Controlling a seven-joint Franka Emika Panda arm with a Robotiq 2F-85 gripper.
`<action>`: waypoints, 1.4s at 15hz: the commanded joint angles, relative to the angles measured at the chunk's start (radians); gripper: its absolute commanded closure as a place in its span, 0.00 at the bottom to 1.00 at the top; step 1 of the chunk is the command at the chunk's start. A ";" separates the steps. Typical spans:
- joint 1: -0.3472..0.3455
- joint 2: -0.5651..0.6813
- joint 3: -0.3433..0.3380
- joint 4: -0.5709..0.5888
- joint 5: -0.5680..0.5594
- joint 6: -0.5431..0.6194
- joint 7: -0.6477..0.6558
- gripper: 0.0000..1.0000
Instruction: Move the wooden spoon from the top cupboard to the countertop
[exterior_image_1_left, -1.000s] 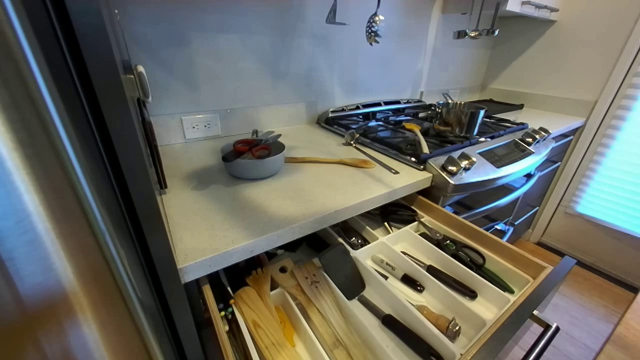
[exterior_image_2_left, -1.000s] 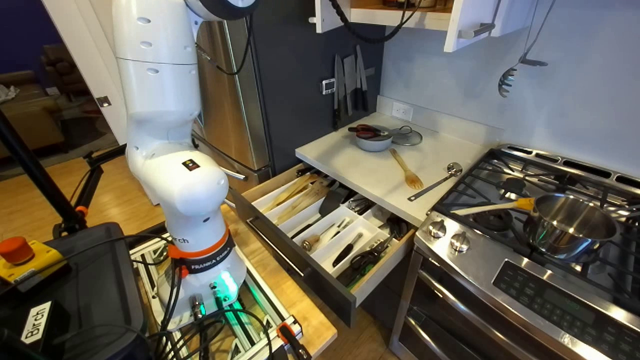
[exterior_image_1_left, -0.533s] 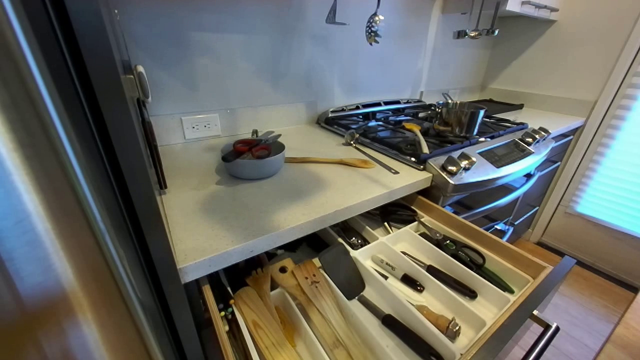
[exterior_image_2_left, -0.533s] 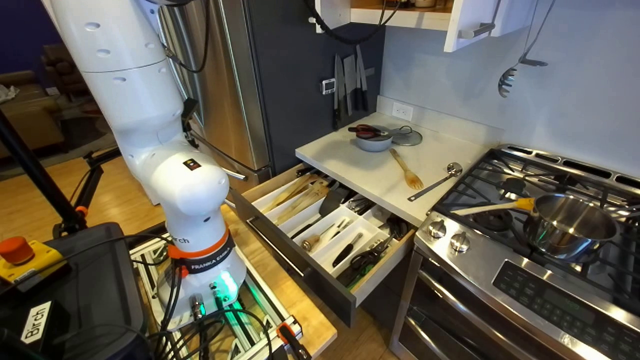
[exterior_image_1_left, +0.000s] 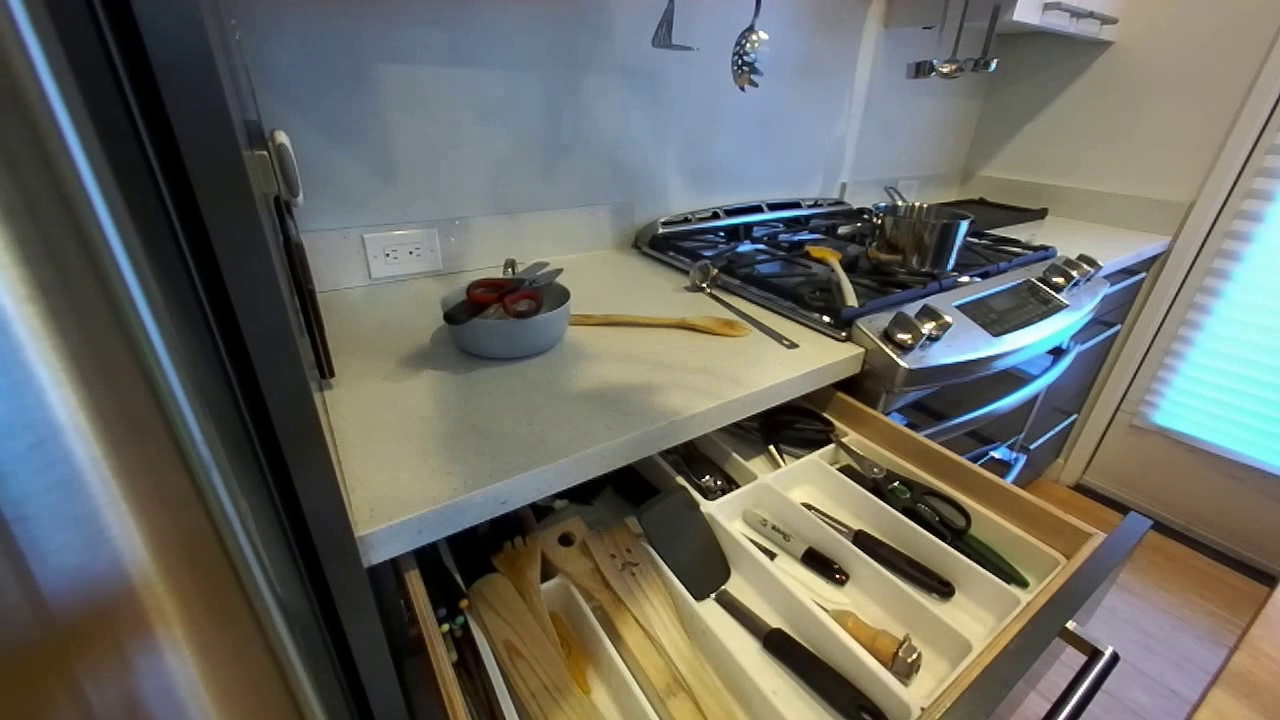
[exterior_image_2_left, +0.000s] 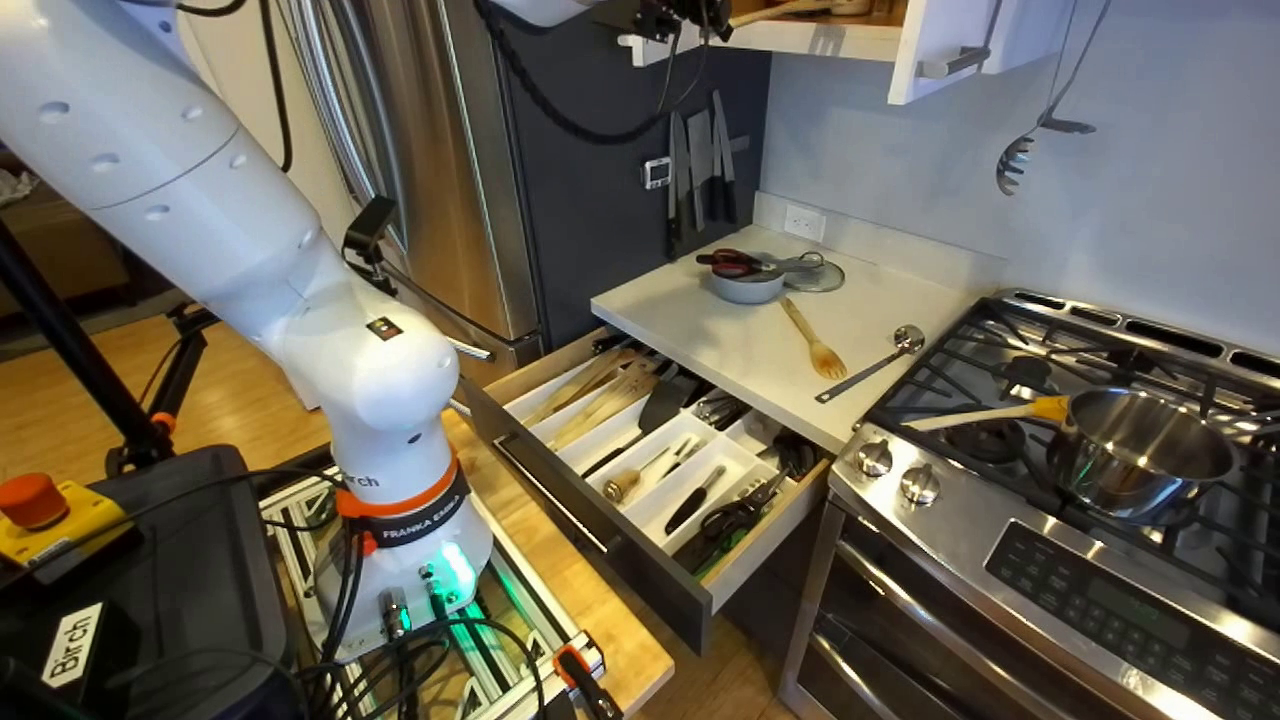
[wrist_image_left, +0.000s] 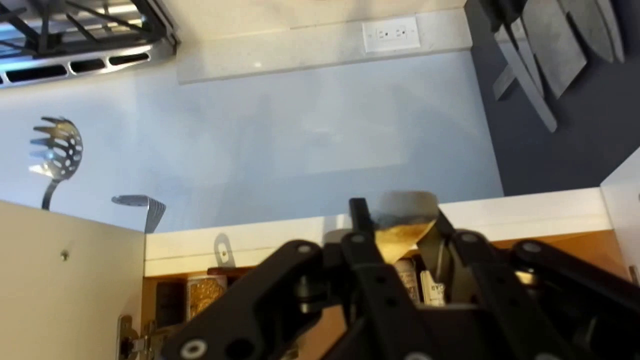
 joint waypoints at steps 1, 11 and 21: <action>0.036 -0.181 0.017 -0.258 0.043 -0.032 0.051 0.93; -0.111 -0.089 0.243 -0.613 0.385 0.175 -0.036 0.93; -0.103 0.169 0.168 -0.588 0.460 0.108 -0.137 0.72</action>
